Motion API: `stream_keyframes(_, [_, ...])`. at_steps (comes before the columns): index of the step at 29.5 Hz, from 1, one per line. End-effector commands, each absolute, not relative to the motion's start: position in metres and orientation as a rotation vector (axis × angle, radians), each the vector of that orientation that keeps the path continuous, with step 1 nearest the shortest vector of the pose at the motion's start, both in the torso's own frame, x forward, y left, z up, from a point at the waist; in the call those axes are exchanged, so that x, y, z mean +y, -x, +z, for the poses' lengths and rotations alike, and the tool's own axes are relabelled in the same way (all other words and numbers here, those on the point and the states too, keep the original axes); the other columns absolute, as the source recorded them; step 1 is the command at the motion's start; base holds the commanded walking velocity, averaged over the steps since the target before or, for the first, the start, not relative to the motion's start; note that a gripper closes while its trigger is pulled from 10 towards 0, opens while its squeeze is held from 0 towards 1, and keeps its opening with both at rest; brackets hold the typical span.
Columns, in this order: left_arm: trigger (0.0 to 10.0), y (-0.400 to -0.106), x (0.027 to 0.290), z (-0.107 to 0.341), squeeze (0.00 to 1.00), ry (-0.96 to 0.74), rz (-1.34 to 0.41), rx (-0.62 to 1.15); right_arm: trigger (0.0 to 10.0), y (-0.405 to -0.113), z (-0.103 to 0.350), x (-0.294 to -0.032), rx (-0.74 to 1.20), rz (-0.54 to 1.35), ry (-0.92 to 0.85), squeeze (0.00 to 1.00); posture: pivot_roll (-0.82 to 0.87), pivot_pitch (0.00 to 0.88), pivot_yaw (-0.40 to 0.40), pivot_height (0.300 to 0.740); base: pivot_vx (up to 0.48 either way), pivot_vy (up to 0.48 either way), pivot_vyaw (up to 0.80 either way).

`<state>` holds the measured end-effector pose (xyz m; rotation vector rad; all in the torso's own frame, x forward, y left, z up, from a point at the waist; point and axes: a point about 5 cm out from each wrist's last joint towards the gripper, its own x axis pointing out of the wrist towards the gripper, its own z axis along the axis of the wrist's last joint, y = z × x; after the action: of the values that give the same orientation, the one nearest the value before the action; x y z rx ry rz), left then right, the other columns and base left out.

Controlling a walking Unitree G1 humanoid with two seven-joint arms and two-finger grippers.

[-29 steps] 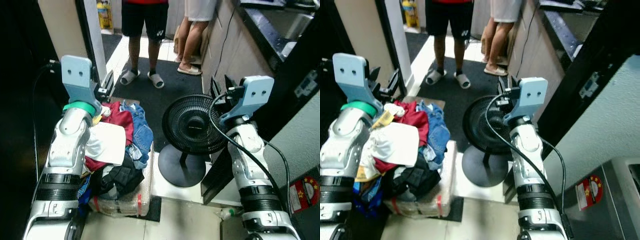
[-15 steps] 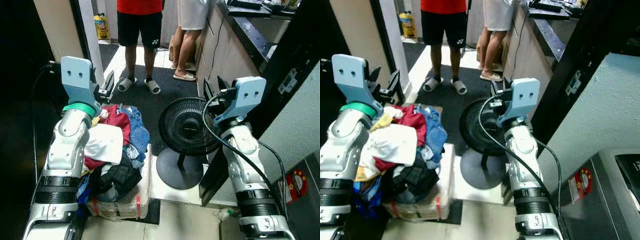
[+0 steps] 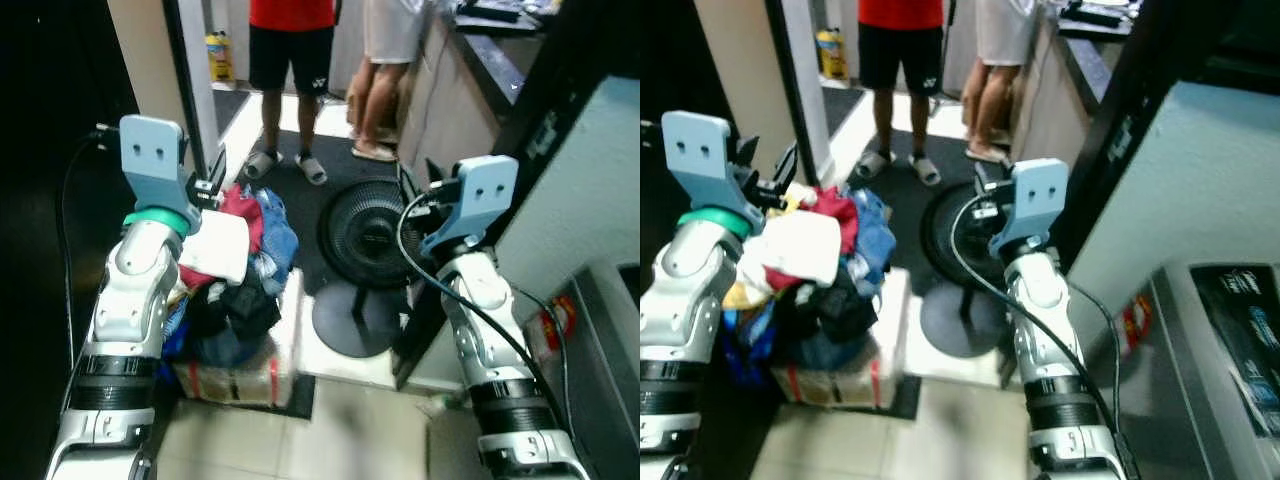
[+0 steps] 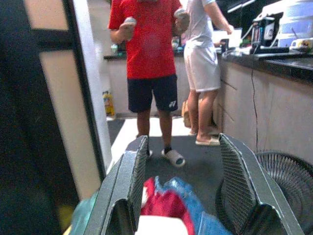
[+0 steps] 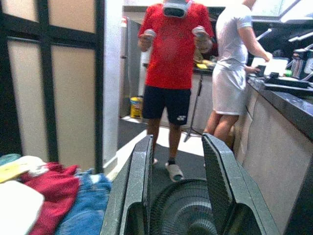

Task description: Clothes washing

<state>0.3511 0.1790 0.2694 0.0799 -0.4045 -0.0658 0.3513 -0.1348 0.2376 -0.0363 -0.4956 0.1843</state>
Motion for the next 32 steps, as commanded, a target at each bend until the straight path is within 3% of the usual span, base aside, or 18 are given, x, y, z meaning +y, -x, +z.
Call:
stream_keyframes(1, [10.0, -0.3499, 0.1823, 0.2686, 0.00, -0.089, -0.053, -0.401, 10.0, -0.3515, 0.2352, -0.1311, -0.486, 0.192, 0.046, 0.00, 0.06, 0.024, -0.002, 0.740, 0.000, 0.000, 0.80])
stream_keyframes(14, [10.0, -0.3505, 0.1821, 0.2684, 0.00, -0.099, -0.041, -0.405, 10.0, -0.3517, 0.2346, -0.1281, -0.480, 0.210, 0.048, 0.00, 0.06, 0.026, -0.005, 0.740, 0.000, 0.000, 0.79])
stream_keyframes(32, [10.0, -0.3526, 0.1817, 0.2699, 0.00, -0.105, -0.030, -0.413, 10.0, -0.3508, 0.2316, -0.1259, -0.474, 0.224, 0.037, 0.00, 0.06, 0.025, 0.001, 0.740, 0.433, 0.000, 0.00])
